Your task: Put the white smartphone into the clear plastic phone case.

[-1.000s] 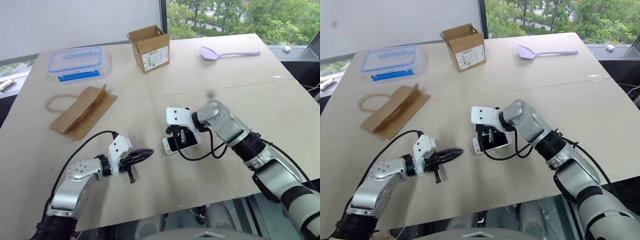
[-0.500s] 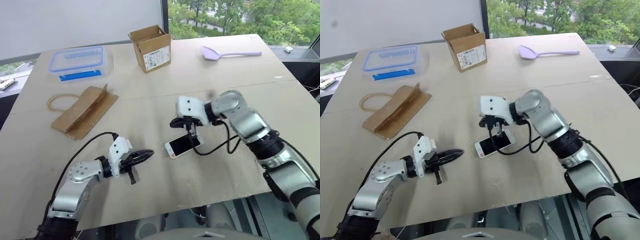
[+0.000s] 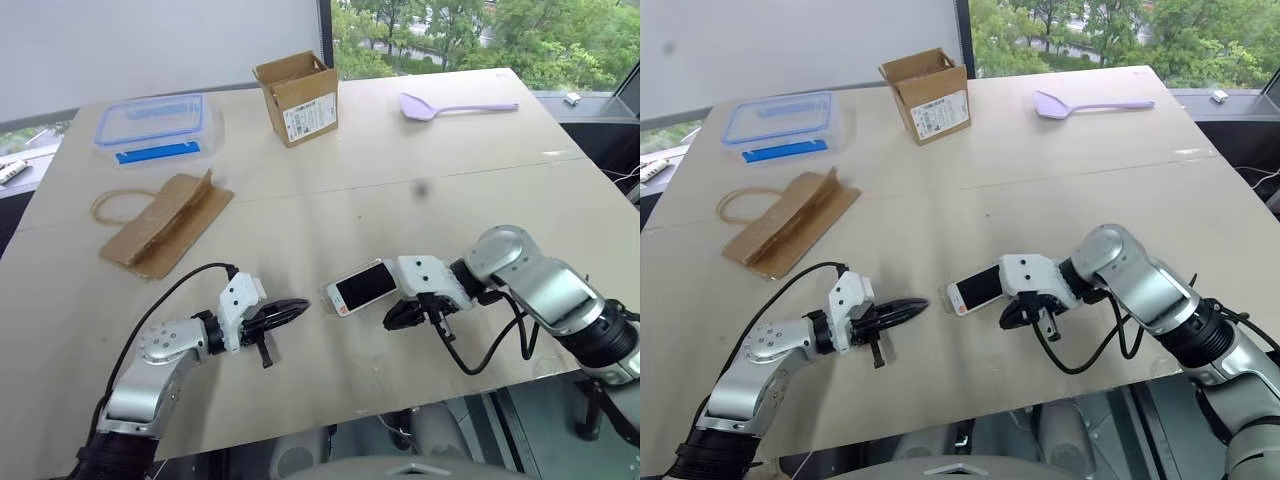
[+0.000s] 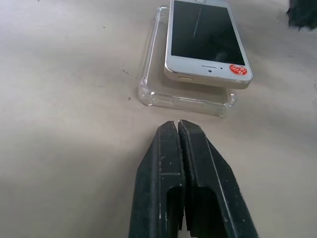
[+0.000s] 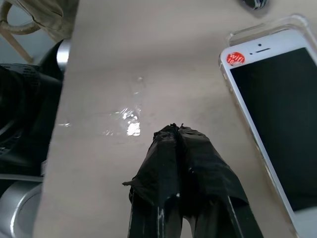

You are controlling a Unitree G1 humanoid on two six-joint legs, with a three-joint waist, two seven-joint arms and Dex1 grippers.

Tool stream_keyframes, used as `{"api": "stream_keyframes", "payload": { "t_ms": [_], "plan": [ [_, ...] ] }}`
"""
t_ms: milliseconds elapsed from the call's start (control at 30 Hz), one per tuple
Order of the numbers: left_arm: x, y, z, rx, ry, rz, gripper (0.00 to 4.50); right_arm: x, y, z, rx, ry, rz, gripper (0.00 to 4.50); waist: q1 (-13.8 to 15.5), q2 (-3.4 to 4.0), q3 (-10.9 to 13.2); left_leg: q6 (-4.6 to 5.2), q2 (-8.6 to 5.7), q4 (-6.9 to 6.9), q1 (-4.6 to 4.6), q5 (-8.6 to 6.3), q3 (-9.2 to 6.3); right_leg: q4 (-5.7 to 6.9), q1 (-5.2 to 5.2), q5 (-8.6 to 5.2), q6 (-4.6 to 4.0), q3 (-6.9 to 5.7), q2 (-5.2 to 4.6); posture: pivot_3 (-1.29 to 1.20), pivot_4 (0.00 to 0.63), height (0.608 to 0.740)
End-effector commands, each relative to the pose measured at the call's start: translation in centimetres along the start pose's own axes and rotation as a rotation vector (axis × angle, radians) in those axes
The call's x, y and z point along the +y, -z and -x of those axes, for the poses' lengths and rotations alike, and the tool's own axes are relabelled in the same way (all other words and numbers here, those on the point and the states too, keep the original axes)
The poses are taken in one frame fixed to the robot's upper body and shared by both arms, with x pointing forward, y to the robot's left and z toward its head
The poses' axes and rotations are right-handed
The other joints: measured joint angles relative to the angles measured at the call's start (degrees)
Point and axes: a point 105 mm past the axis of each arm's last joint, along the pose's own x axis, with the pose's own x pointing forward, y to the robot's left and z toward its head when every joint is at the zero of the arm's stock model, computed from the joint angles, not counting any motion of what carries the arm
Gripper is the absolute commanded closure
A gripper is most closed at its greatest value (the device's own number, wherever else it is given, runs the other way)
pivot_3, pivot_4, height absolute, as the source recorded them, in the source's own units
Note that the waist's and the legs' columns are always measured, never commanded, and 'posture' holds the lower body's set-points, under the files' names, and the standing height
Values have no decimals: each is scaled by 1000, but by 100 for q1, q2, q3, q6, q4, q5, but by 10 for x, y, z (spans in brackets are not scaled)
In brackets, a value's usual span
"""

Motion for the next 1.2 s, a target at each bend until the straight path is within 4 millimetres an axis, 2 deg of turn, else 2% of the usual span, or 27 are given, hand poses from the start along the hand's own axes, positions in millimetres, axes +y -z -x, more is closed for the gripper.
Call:
{"api": "stream_keyframes", "payload": {
  "t_ms": [33, 267, 600, 833, 933, 1033, 1200],
  "plan": [
    [1, -4, 2, -3, 0, -21, 4436, -6, -6, -5, -17, 8, 21, 4473, 0, 0, 0, 0, 0, 0, -1, 0, -1, 0, 0, 0, 0, 0, 0, 0, 150, 740],
    [0, -5, 4, -3, -4, -20, 4436, -21, -5, -10, -40, 25, 2, 4473, -6, 0, 0, 0, 0, -1, -1, 0, -1, 0, 0, 0, -1, 0, 1, 0, 150, 740],
    [-2, -5, 5, -5, -5, -16, 4436, -38, -15, -4, -89, 67, -17, 4473, -7, 0, 0, 0, 0, -3, 0, 0, -3, 0, 0, 1, -1, -1, 3, 0, 150, 740],
    [-2, -5, 4, -5, -4, -16, 4436, -32, -18, -1, -100, 34, -18, 4473, -6, 0, 0, 0, 0, -3, 0, 0, -2, 0, 0, 1, -1, -1, 3, 0, 150, 740],
    [-2, -6, 4, -6, -3, -15, 4436, -26, -34, 4, -171, 21, -8, 4473, -7, 1, 1, 0, 0, -3, 0, 0, -3, 0, -1, 1, -2, -1, 3, 0, 150, 740],
    [-3, -8, 3, -14, 2, -13, 4436, -32, -52, 7, -242, 82, -4, 4473, -15, 1, 1, 0, 2, -3, 0, 0, -3, 0, -1, 1, -1, -1, 3, 0, 150, 740],
    [-6, -11, 1, -28, 15, -4, 4436, -45, -53, 5, -225, 195, 10, 4473, 5, 1, 1, 0, 0, -3, 0, 0, -3, 1, 0, 1, -1, -1, 3, 0, 150, 740]
  ]
}}
